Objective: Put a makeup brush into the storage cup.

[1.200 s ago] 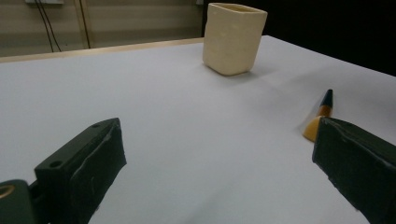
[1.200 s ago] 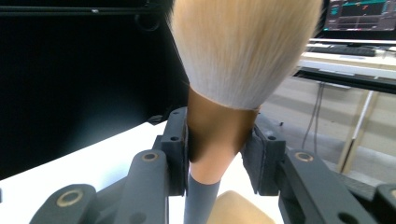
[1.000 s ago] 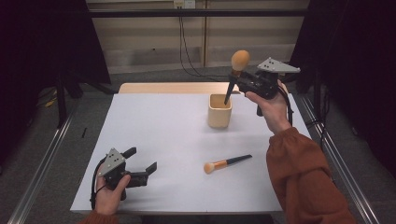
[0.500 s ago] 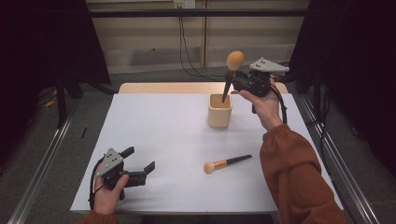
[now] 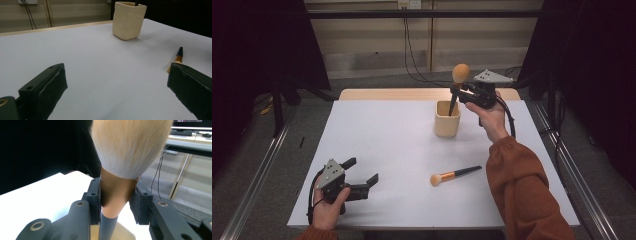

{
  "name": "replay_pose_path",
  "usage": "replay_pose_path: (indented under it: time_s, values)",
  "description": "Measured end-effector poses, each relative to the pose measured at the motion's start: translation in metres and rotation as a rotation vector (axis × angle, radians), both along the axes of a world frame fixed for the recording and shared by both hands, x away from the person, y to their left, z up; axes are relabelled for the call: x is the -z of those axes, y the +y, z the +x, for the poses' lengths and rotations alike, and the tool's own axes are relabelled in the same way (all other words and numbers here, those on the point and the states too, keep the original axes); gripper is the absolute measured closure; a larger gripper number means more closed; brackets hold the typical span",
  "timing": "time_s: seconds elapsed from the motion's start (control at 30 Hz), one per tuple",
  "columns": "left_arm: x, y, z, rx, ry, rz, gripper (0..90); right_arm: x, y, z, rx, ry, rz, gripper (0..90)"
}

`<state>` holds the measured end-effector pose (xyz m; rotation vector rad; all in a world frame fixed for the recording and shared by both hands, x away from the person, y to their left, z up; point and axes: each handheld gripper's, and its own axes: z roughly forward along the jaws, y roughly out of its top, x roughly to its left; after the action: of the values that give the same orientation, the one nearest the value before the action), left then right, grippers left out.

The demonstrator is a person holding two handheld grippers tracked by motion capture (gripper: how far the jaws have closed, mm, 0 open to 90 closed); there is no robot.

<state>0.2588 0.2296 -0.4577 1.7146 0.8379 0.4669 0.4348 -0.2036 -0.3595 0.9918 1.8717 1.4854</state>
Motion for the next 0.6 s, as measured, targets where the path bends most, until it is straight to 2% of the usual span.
replay_pose_path:
  time_s: [0.6]
  values:
    - [-0.001, 0.002, 0.000, -0.002, -0.010, 0.017, 2.3, 0.023, 0.000, 0.002, -0.004, 0.038, -0.026, 64.9]
